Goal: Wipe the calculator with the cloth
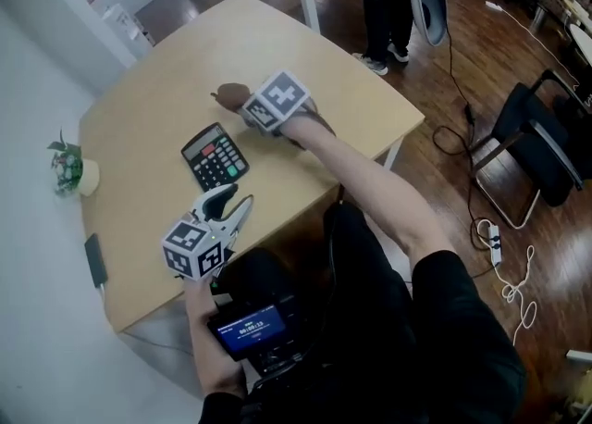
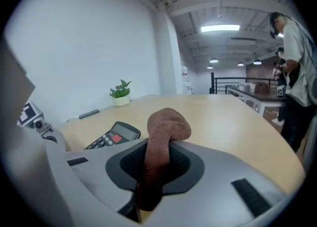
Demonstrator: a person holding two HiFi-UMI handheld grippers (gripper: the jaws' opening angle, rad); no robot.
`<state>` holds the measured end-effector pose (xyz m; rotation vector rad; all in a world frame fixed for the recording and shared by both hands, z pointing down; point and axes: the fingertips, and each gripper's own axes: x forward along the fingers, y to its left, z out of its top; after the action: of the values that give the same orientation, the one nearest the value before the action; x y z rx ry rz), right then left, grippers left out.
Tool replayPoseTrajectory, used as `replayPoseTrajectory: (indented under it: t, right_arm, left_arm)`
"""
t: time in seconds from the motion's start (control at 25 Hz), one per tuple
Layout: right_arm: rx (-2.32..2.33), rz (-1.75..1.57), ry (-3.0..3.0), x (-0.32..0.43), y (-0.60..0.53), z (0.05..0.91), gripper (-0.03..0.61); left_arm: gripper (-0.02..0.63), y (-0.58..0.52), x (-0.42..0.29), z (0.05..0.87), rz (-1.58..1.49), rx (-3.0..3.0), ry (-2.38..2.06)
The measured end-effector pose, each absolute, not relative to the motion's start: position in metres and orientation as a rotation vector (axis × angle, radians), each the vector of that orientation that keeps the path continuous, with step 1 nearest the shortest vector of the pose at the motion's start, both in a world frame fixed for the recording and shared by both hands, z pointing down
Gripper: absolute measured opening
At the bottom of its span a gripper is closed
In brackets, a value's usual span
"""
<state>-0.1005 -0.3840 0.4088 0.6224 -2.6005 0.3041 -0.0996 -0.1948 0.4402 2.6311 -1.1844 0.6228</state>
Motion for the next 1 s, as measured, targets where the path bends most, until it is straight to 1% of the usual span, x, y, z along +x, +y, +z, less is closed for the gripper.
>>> replayPoseTrajectory:
  t: [0.12, 0.24, 0.52, 0.8, 0.88, 1.0]
  right_arm:
    - [0.537, 0.329, -2.533, -0.131, -0.39, 0.428, 0.061]
    - [0.41, 0.301, -2.48, -0.141, -0.374, 0.441, 0.061]
    - [0.249, 0.221, -2.392, -0.106, -0.314, 0.453, 0.061]
    - [-0.121, 0.272, -2.299, -0.062, -0.227, 0.45, 0.061]
    - [-0.106, 0.275, -2.347, -0.061, -0.236, 0.437, 0.061]
    - [0.159, 0.288, -2.53, -0.084, -0.301, 0.401, 0.061]
  left_arm:
    - [0.155, -0.196, -0.102, 0.437, 0.555, 2.622, -1.208]
    - [0.155, -0.197, -0.103, 0.432, 0.505, 2.616, -1.228]
    - [0.155, -0.198, -0.102, 0.435, 0.567, 2.609, -1.231]
    - [0.152, -0.199, -0.103, 0.432, 0.532, 2.617, -1.23]
    - [0.152, -0.199, -0.106, 0.431, 0.526, 2.62, -1.229]
    - [0.152, -0.2, -0.11, 0.431, 0.511, 2.616, -1.237]
